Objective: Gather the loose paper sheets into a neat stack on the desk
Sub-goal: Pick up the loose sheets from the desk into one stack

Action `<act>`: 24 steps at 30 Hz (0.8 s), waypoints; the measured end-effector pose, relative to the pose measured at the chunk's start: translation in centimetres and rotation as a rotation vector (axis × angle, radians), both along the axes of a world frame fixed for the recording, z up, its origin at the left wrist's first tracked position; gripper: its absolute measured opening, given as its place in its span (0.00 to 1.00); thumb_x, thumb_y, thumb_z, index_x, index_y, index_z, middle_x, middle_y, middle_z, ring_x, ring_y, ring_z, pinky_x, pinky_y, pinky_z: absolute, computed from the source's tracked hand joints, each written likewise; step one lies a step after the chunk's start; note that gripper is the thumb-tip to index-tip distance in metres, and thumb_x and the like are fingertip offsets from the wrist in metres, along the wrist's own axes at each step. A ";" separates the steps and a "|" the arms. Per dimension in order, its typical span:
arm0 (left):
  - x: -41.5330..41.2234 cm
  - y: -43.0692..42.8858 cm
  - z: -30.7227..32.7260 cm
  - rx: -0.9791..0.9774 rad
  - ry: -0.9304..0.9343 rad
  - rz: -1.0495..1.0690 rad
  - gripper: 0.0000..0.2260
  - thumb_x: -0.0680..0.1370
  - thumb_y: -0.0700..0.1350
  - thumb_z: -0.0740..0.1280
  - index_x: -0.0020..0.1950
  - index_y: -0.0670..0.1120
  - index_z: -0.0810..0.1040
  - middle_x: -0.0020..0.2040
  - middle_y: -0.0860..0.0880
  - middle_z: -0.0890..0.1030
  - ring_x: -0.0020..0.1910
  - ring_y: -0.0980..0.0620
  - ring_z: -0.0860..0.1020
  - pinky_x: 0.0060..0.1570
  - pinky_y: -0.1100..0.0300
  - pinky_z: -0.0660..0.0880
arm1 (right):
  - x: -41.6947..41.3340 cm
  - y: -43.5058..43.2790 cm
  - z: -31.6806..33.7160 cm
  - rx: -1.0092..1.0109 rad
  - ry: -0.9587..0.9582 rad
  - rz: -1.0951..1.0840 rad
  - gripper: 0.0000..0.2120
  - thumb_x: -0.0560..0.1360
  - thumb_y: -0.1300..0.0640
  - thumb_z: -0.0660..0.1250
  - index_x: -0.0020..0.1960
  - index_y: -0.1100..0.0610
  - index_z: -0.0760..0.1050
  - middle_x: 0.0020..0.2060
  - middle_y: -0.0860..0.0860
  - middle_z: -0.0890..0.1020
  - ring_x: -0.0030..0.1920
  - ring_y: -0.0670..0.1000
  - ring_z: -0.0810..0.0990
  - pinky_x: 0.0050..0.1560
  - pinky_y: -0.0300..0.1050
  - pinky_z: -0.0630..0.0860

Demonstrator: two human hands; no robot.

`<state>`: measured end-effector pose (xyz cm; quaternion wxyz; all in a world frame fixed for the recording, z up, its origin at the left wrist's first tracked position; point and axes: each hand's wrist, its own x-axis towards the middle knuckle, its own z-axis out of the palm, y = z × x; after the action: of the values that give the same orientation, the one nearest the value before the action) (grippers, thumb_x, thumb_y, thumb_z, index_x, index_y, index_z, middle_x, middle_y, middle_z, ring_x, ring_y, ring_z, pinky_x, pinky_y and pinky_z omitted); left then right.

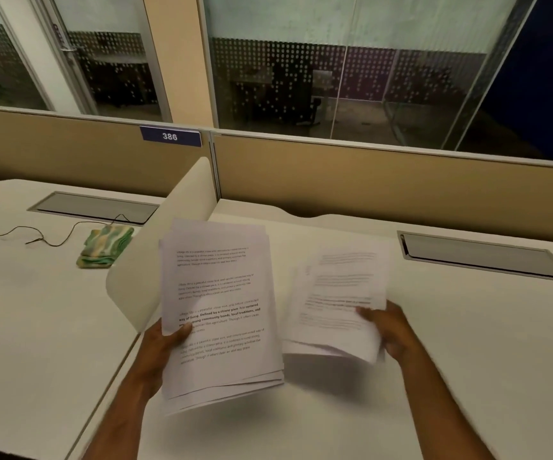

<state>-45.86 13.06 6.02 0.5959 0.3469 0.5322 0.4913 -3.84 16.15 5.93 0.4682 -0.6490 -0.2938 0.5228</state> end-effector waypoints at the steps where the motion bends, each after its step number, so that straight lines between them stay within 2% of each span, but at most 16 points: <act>1: 0.7 0.4 0.2 0.002 -0.002 -0.027 0.17 0.71 0.40 0.75 0.58 0.48 0.80 0.54 0.38 0.86 0.49 0.34 0.85 0.48 0.38 0.81 | 1.6 -0.5 1.7 0.059 0.037 -0.025 0.19 0.72 0.69 0.70 0.63 0.65 0.77 0.58 0.61 0.82 0.52 0.59 0.83 0.52 0.49 0.81; 4: 3.4 1.7 0.8 0.009 -0.006 -0.094 0.23 0.65 0.48 0.78 0.59 0.47 0.80 0.54 0.37 0.86 0.49 0.34 0.85 0.49 0.37 0.81 | 5.3 -2.6 5.9 0.215 0.238 -0.049 0.19 0.75 0.66 0.68 0.66 0.60 0.75 0.60 0.58 0.82 0.59 0.58 0.82 0.56 0.52 0.81; 7: 7.0 2.9 1.0 0.027 -0.007 -0.172 0.16 0.73 0.40 0.74 0.60 0.46 0.79 0.53 0.38 0.86 0.49 0.34 0.85 0.45 0.41 0.83 | 6.5 -4.7 8.0 0.279 0.339 -0.008 0.19 0.78 0.66 0.64 0.68 0.59 0.74 0.62 0.57 0.81 0.63 0.57 0.80 0.61 0.54 0.77; 9: 9.8 3.5 1.2 0.030 -0.011 -0.225 0.14 0.76 0.37 0.70 0.61 0.45 0.78 0.54 0.38 0.86 0.49 0.34 0.85 0.45 0.41 0.83 | 6.3 -5.7 8.2 0.271 0.355 0.031 0.19 0.78 0.66 0.64 0.68 0.60 0.74 0.62 0.58 0.81 0.63 0.58 0.80 0.62 0.54 0.77; 13: 15.7 3.7 1.8 0.037 -0.022 -0.308 0.14 0.77 0.41 0.69 0.62 0.44 0.78 0.55 0.37 0.85 0.50 0.35 0.85 0.48 0.41 0.82 | 6.0 -6.8 5.8 0.198 0.307 0.044 0.19 0.75 0.64 0.69 0.66 0.62 0.75 0.62 0.60 0.81 0.62 0.61 0.80 0.66 0.62 0.73; 17: 21.4 3.1 2.1 0.008 -0.016 -0.354 0.18 0.79 0.56 0.62 0.64 0.47 0.78 0.56 0.41 0.86 0.54 0.38 0.84 0.54 0.38 0.80 | 7.4 -7.6 3.8 0.140 0.215 0.052 0.21 0.72 0.63 0.73 0.64 0.60 0.76 0.59 0.59 0.83 0.59 0.60 0.82 0.64 0.62 0.75; 19: 24.0 2.4 2.0 0.006 0.003 -0.397 0.22 0.78 0.59 0.60 0.64 0.48 0.78 0.56 0.43 0.86 0.54 0.39 0.84 0.55 0.38 0.80 | 8.5 -7.8 3.0 0.138 0.177 0.037 0.26 0.70 0.63 0.76 0.65 0.57 0.73 0.60 0.58 0.82 0.58 0.59 0.83 0.61 0.62 0.77; 21: 26.2 1.4 1.8 0.013 0.010 -0.420 0.21 0.77 0.57 0.63 0.64 0.47 0.78 0.56 0.44 0.86 0.54 0.40 0.85 0.54 0.40 0.80 | 9.5 -7.9 2.5 0.146 0.156 0.019 0.34 0.65 0.62 0.79 0.68 0.53 0.69 0.61 0.56 0.81 0.59 0.58 0.82 0.60 0.62 0.78; 22: 27.1 0.9 1.7 0.017 0.020 -0.424 0.19 0.77 0.55 0.65 0.63 0.47 0.78 0.56 0.44 0.86 0.53 0.40 0.85 0.53 0.41 0.81 | 10.1 -7.9 2.3 0.159 0.150 0.032 0.36 0.64 0.62 0.80 0.68 0.52 0.69 0.61 0.55 0.82 0.59 0.58 0.82 0.60 0.61 0.78; 24: 28.6 0.1 1.3 0.014 0.037 -0.431 0.16 0.76 0.48 0.70 0.62 0.46 0.79 0.56 0.43 0.86 0.54 0.40 0.85 0.54 0.42 0.81 | 11.4 -8.0 2.2 0.148 0.122 0.065 0.31 0.64 0.62 0.79 0.64 0.55 0.73 0.59 0.55 0.83 0.57 0.57 0.84 0.59 0.61 0.79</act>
<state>-17.23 13.18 7.28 0.6748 0.4657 0.4531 0.3500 7.57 8.18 8.16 0.5148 -0.5697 -0.3235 0.5530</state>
